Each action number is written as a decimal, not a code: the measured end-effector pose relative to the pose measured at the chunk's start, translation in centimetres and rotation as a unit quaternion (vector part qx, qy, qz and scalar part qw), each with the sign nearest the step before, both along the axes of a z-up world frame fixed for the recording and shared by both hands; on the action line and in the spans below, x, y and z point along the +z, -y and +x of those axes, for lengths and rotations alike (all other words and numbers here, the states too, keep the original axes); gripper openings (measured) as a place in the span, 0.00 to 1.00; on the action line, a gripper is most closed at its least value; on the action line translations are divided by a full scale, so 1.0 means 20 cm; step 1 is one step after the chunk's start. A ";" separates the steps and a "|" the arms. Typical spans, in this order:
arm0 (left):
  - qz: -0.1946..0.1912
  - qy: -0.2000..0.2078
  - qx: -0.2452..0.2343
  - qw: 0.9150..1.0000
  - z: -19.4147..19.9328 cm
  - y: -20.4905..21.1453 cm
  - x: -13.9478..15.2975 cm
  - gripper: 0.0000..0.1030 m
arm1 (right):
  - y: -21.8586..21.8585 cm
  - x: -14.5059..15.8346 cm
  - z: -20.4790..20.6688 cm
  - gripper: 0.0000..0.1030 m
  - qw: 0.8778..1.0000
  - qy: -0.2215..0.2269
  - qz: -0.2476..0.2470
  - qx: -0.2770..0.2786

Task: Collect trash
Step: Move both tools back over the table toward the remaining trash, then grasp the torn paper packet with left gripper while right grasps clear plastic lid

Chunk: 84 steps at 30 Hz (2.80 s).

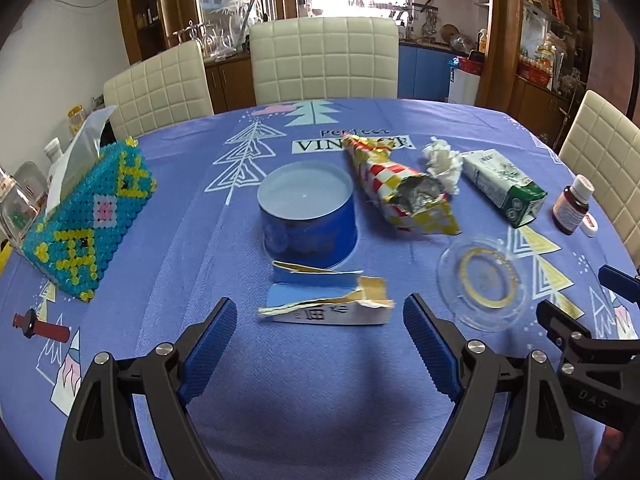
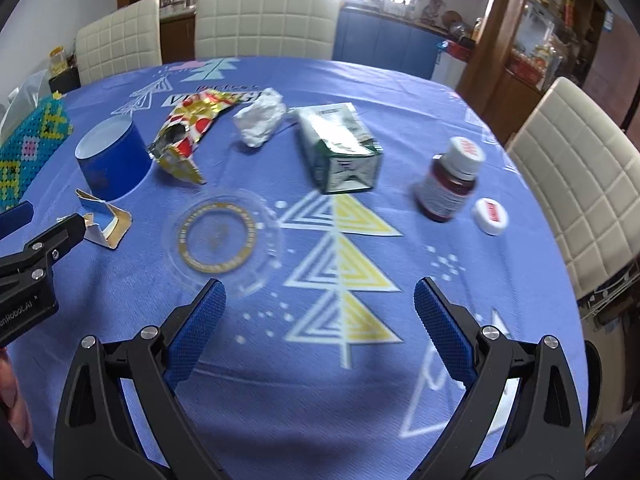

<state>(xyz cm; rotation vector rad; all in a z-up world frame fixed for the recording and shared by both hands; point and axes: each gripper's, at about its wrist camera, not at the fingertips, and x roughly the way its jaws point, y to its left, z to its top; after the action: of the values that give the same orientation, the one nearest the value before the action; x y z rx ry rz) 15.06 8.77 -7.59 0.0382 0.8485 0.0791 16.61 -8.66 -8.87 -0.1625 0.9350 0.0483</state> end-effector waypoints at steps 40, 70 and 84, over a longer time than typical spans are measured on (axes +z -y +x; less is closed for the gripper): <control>-0.022 -0.046 0.010 0.999 0.22 -0.11 -0.19 0.81 | -0.18 -0.07 0.20 0.93 0.999 0.002 0.019 0.048; -0.020 -0.048 0.009 0.999 0.22 -0.16 -0.19 0.77 | -0.26 -0.13 0.17 0.85 0.994 -0.030 0.054 0.094; 0.007 -0.030 -0.005 1.000 0.11 -0.06 -0.14 0.77 | -0.21 -0.11 0.05 0.84 0.996 -0.014 0.009 0.086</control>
<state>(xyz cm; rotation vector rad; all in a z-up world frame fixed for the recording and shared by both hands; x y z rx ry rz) 17.32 10.05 -10.46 0.0573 0.9074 0.0750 17.66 -4.52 -11.08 -0.2260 0.9470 0.2176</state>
